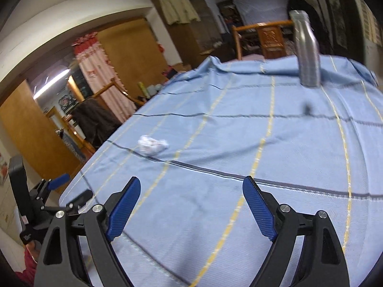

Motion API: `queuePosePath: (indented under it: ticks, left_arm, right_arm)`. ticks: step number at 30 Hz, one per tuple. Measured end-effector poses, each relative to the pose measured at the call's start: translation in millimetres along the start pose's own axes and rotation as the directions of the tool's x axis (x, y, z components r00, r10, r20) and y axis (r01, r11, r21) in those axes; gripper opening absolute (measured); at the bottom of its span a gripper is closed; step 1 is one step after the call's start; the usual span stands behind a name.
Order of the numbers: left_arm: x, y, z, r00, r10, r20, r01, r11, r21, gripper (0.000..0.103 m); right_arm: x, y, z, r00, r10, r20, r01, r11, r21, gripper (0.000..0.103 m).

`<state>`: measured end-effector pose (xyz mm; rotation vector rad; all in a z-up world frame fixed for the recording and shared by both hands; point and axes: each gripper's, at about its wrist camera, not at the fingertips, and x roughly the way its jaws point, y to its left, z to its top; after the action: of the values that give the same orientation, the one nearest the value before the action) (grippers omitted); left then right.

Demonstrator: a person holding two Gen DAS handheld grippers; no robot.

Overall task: Collect trash
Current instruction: 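Move the left tool back over the table toward the white tissue, then grasp the white tissue with the left gripper and lift it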

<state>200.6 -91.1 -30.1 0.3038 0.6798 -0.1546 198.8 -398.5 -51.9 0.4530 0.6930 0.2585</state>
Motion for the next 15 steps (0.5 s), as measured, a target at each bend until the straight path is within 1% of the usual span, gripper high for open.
queuePosePath:
  ticks: [3, 5, 7, 9, 11, 13, 15]
  left_arm:
    - [22.6, -0.5, 25.2, 0.998, -0.053, -0.02, 0.052, 0.998, -0.027, 0.096]
    - [40.4, 0.4, 42.5, 0.993, -0.11, -0.036, 0.108, 0.993, -0.057, 0.096]
    - [61.7, -2.6, 60.5, 0.986, -0.157, -0.054, 0.153, 0.985, -0.079, 0.096]
    - [77.2, -7.9, 72.4, 0.983, -0.175, -0.062, 0.17, 0.982, -0.081, 0.096]
    - [93.3, -13.1, 82.5, 0.984, -0.17, -0.058, 0.165, 0.983, -0.086, 0.096]
    - [108.0, -16.8, 86.2, 0.984, -0.172, -0.056, 0.166, 0.982, -0.091, 0.096]
    - [125.4, -17.7, 82.9, 0.981, -0.18, -0.07, 0.172, 0.979, -0.109, 0.096]
  right_arm:
    - [10.0, -16.8, -0.2, 0.999, 0.017, -0.046, -0.014, 0.997, 0.074, 0.087]
    - [13.7, -24.5, -0.2, 0.998, 0.033, -0.061, -0.026, 0.994, 0.107, 0.087]
    - [14.0, -24.3, -0.8, 0.998, 0.024, -0.065, -0.016, 0.994, 0.11, 0.087]
    - [15.6, -24.7, -1.3, 0.998, 0.01, -0.066, -0.003, 0.995, 0.103, 0.087]
    - [16.2, -23.7, -1.5, 0.998, 0.001, -0.07, 0.005, 0.996, 0.094, 0.087]
    - [16.5, -22.7, -1.6, 0.998, -0.009, -0.069, 0.015, 0.996, 0.088, 0.087]
    - [17.7, -22.8, -2.2, 0.997, -0.019, -0.07, 0.025, 0.996, 0.082, 0.087]
